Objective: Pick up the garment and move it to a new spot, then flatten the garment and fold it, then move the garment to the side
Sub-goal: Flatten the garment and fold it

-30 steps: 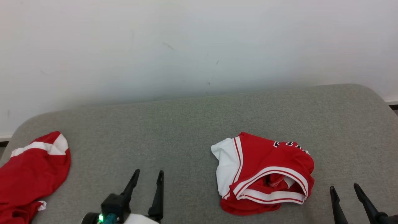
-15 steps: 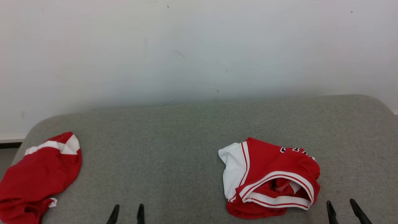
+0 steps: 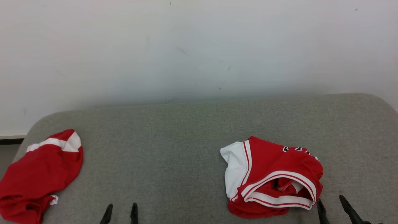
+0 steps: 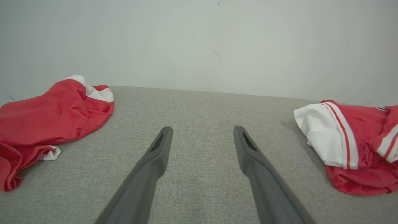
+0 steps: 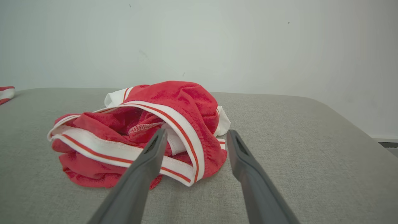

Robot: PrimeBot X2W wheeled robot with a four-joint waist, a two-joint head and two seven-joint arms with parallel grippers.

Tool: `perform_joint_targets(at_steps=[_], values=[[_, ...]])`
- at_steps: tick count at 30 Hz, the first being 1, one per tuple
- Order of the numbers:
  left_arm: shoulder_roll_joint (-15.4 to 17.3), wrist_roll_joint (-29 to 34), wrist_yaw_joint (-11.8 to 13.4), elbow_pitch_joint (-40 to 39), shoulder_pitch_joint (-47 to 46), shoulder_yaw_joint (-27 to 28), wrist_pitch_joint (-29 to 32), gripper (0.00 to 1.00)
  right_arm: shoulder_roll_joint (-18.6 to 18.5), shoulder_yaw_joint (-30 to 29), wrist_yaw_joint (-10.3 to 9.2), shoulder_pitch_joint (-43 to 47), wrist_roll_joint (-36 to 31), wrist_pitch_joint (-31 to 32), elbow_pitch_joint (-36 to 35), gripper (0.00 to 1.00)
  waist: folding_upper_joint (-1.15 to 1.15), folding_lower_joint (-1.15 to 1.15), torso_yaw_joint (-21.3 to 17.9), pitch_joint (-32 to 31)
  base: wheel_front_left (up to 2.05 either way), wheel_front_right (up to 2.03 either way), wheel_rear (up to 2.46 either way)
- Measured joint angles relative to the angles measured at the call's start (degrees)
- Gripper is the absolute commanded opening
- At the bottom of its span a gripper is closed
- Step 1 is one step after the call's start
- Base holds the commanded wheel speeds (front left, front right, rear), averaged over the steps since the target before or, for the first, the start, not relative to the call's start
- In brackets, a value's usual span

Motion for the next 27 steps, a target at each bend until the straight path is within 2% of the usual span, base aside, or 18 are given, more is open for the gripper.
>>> perform_joint_targets(at_steps=[4,8,11,16,21,27], values=[[-0.4,0.9,-0.7,0.2,-0.1,0.5,0.0,1.0,0.1,3.4,0.0,-1.6,0.0,0.0,-1.4,1.0,0.0,0.0,0.5,0.2,0.0,0.0,0.0],[-0.7,1.0,-1.3,0.5,-0.5,0.4,0.0,1.0,0.3,10.5,0.0,-3.6,1.0,0.4,-0.4,1.0,0.0,0.0,1.5,0.4,0.0,0.0,0.0],[-0.8,1.1,-1.5,0.7,-1.0,0.1,0.0,1.0,0.3,15.2,0.0,-5.6,2.4,3.2,1.0,1.0,0.0,0.0,2.6,0.6,0.0,0.0,0.0],[-0.8,1.1,-1.4,1.1,-1.0,-0.4,0.0,1.0,1.2,19.2,0.0,-8.2,5.0,8.5,3.2,1.0,0.0,0.0,4.5,0.8,0.0,0.0,0.0],[-0.9,1.1,-1.3,1.4,-0.8,-0.9,0.0,1.0,2.9,19.1,0.0,-9.4,5.9,13.4,5.2,1.0,0.0,0.0,6.4,1.1,0.0,0.0,0.0],[-0.9,0.9,-1.1,1.5,-0.9,-1.5,0.0,1.0,4.4,15.4,0.0,-11.0,3.3,15.2,6.4,1.0,0.0,0.0,8.4,2.0,0.0,0.0,0.0]])
